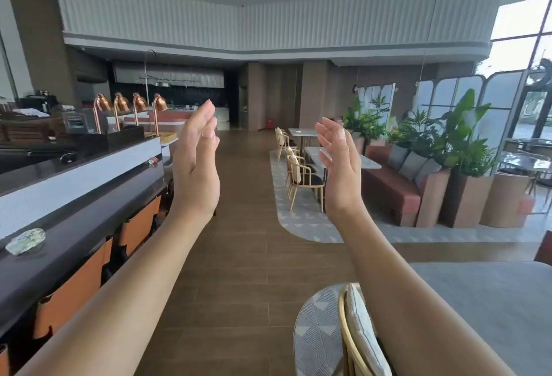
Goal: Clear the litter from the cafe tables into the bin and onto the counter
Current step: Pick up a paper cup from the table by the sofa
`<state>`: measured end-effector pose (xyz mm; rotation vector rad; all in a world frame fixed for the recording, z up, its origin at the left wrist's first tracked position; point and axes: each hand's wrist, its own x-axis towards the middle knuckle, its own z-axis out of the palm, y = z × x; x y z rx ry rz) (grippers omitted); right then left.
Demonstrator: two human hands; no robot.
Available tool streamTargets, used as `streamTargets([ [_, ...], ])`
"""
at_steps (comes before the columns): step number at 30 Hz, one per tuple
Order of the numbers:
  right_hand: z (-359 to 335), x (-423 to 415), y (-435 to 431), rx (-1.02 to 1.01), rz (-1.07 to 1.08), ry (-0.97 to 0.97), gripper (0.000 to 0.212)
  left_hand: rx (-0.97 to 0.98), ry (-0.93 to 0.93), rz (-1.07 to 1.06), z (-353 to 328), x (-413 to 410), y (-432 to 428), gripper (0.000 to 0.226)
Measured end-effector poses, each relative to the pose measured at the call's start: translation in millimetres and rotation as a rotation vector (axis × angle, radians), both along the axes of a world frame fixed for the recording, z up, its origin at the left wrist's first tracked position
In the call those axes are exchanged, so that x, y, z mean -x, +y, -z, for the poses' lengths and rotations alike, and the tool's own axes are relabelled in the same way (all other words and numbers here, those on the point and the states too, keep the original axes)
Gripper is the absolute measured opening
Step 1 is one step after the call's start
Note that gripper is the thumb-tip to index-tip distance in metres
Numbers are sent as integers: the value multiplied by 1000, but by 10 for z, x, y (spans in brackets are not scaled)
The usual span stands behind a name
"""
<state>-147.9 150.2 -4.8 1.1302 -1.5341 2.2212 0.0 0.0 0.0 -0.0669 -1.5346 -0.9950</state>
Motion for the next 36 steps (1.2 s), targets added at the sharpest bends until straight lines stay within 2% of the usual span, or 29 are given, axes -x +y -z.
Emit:
streamTargets([
  [6,148,274,-183,-11,-37,-22,37,-30,-54,-19,121,298,-106,45],
  [14,324,875,-819,-9,-68,-20,39,-47,-35,8,354,892,-748,45],
  [30,408,2644,-3065,39,-49,-35,38,-50,-56,56,509,2747,-3057,49],
  [36,560,3424,-3695,17,-43,-54,37,-66,-86,108,596,3509,-3693,42],
])
